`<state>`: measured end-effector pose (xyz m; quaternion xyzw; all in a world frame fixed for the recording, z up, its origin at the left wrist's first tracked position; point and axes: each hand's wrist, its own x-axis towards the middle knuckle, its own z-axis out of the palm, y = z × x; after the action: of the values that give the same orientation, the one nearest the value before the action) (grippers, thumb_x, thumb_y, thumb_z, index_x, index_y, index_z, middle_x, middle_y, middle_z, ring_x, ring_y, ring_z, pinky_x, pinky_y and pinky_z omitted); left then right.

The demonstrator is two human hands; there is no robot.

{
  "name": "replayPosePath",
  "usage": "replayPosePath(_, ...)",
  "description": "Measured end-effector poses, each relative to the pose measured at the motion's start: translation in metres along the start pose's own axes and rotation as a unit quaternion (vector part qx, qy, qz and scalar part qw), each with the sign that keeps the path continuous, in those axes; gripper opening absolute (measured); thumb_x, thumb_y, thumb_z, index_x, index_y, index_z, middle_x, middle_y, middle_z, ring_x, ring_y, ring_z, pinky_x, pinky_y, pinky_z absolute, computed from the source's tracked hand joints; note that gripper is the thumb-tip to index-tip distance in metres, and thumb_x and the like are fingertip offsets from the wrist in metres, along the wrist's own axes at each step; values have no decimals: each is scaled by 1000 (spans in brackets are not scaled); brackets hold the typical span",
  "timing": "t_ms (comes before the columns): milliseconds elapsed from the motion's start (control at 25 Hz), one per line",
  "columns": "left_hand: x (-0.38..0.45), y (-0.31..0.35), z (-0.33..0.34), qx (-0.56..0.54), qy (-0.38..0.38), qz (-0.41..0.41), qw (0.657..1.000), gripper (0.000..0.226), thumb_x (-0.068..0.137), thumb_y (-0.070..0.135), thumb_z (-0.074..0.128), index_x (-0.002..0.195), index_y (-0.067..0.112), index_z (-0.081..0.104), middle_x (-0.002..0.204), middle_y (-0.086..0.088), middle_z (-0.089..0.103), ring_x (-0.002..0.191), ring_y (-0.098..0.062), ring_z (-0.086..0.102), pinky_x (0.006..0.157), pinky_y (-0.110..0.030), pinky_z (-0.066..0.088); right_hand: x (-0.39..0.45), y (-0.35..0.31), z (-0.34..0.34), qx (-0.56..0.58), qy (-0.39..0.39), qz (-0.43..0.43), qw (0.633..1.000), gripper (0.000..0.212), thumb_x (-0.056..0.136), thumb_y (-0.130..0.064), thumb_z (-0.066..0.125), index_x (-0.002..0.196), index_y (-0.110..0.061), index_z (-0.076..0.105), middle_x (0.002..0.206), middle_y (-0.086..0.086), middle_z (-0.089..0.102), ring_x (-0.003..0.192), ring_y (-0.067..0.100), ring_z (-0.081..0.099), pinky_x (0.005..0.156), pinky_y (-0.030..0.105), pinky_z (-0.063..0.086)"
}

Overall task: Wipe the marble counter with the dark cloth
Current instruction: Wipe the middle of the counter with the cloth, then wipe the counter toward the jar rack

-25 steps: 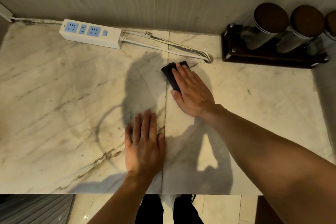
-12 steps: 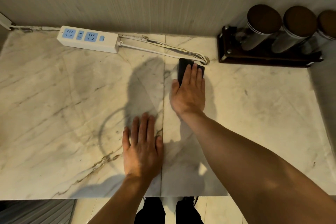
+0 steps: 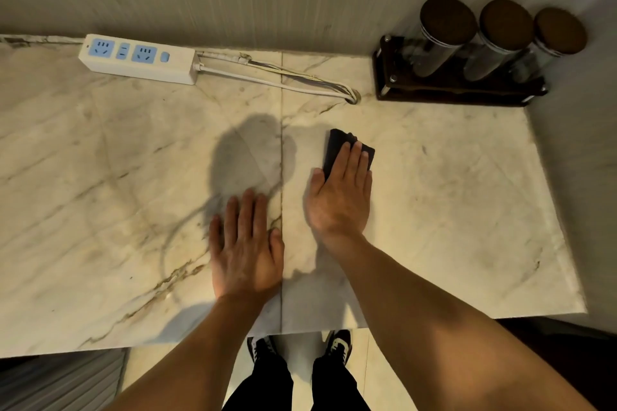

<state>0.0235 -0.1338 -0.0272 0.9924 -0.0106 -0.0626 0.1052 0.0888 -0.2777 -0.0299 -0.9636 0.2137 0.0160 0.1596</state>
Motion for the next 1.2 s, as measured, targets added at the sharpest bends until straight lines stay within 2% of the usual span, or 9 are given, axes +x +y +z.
replayPosePath(280,-2,-2,2,-3,-4,7,1000,63,96,45,20,153,20,10,162,-2,8,148,-19,-1,119,-44,-1,-55,19,0,0,14,15,1000,66,97,-42,20,151,-5,5,160,14,6,147,26,2,119,38,2)
replayPosePath(600,-5,-2,3,-11,21,27,999,58,99,43,19,151,16,18,159,-9,21,147,-26,11,118,-51,9,-107,33,2,-8,26,25,999,66,98,-41,22,151,-5,7,160,15,11,147,27,6,119,41,8)
replayPosePath(760,-6,-2,4,-9,20,38,999,59,99,42,15,151,15,14,159,-10,19,147,-29,9,118,-51,7,-127,41,3,-9,17,12,1000,66,98,-41,24,151,-5,7,160,13,9,147,26,4,119,41,7)
replayPosePath(880,-5,-3,1,-5,3,39,999,60,99,42,16,151,14,14,160,-9,15,147,-29,6,119,-50,5,-138,49,0,-24,5,-15,1000,66,98,-42,22,151,-6,8,160,12,8,147,26,4,119,39,4)
replayPosePath(1080,0,13,-9,-51,39,27,998,51,97,32,30,143,11,29,152,-15,29,142,-35,19,117,-53,13,-144,74,-16,-27,-28,-113,993,66,96,-42,23,151,-8,11,159,11,8,147,26,8,118,38,3)
replayPosePath(1200,-1,34,-4,-72,46,24,996,55,93,29,33,144,9,28,153,-16,28,143,-34,17,118,-52,10,-139,98,-27,-37,-46,-211,976,65,96,-41,32,149,-6,23,157,13,19,145,26,16,118,43,16)
